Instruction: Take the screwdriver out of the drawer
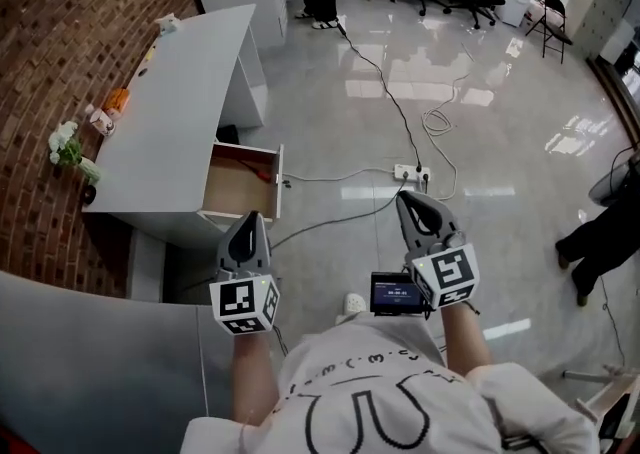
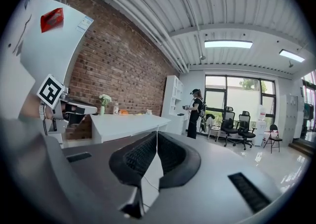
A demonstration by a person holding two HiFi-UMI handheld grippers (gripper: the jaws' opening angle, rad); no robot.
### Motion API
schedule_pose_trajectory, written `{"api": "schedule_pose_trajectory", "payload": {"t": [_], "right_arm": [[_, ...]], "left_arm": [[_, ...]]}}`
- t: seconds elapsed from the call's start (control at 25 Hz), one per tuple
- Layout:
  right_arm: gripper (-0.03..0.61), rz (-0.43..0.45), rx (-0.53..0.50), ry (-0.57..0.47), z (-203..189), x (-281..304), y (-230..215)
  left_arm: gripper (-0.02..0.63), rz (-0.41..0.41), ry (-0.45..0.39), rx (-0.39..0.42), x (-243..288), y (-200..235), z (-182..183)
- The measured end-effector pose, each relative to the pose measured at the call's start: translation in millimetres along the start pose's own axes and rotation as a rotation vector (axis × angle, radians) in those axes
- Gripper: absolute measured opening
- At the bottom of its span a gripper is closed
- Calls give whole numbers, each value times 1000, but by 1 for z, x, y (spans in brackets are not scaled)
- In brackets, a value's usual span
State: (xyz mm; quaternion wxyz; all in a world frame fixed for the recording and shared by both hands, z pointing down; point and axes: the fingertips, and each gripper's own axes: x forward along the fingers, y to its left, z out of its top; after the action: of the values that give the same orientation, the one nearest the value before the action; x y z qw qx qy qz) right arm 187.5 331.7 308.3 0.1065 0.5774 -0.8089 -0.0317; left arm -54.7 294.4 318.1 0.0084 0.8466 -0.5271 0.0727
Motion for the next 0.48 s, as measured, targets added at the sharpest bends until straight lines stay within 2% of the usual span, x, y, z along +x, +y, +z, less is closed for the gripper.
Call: {"api": "schedule_pose_trajectory", "payload": {"t": [0.2, 0.48], "right_arm": [[20, 48, -20, -2, -8, 22, -36], [20, 23, 45, -7, -20, 47, -80]], "left_arm": [[14, 47, 12, -9, 33, -14, -1], [14, 78, 52, 15, 66, -19, -1]]}}
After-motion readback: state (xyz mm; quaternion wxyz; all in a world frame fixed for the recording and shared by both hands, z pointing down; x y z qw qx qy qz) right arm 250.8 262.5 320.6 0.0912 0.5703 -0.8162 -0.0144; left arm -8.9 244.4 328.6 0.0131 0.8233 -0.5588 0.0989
